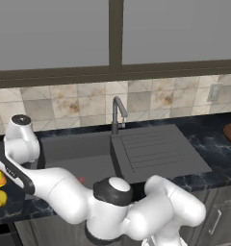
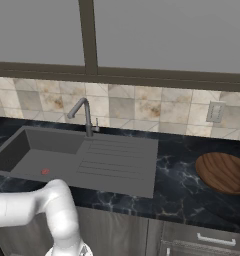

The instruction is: Remove the lemon and bell pepper from the sink. Then move the bowl and cup from the counter to the sink for washing.

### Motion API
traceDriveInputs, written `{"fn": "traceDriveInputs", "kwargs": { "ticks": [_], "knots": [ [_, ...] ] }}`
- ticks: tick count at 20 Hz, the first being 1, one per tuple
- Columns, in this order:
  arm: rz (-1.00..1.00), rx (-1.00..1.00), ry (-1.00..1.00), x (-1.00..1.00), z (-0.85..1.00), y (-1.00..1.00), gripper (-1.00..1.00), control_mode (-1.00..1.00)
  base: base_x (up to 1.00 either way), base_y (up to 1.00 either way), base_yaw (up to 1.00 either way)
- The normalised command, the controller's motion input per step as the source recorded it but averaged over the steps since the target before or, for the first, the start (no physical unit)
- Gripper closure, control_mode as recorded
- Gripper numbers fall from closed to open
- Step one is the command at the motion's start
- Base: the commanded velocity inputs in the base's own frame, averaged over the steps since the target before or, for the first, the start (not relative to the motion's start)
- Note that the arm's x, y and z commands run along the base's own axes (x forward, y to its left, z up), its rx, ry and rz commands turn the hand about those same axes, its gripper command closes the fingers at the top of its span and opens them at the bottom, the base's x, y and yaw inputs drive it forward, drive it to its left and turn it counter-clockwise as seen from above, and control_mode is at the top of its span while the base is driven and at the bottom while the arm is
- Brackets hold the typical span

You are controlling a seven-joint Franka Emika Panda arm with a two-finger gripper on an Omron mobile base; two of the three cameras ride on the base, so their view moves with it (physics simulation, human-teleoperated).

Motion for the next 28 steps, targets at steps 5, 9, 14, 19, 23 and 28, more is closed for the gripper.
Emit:
{"fn": "traceDriveInputs", "kwargs": {
  "ticks": [5, 9, 14, 19, 23, 28],
  "knots": [
    [0.00, 0.00, 0.00, 0.08, -0.06, 0.11, -1.00, -1.00, 0.00, 0.00, 0.00],
    [0.00, 0.00, 0.00, 0.10, -0.09, 0.11, -1.00, -1.00, 0.00, 0.00, 0.00],
    [0.00, 0.00, 0.00, 0.08, -0.11, 0.11, -1.00, -1.00, 0.00, 0.00, 0.00],
    [0.00, 0.00, 0.00, 0.07, -0.13, 0.11, -1.00, -1.00, 0.00, 0.00, 0.00],
    [0.00, 0.00, 0.00, 0.01, -0.14, 0.11, -1.00, -1.00, 0.00, 0.00, 0.00],
    [0.00, 0.00, 0.00, 0.02, -0.15, 0.11, -1.00, -1.00, 0.00, 0.00, 0.00]
  ]
}}
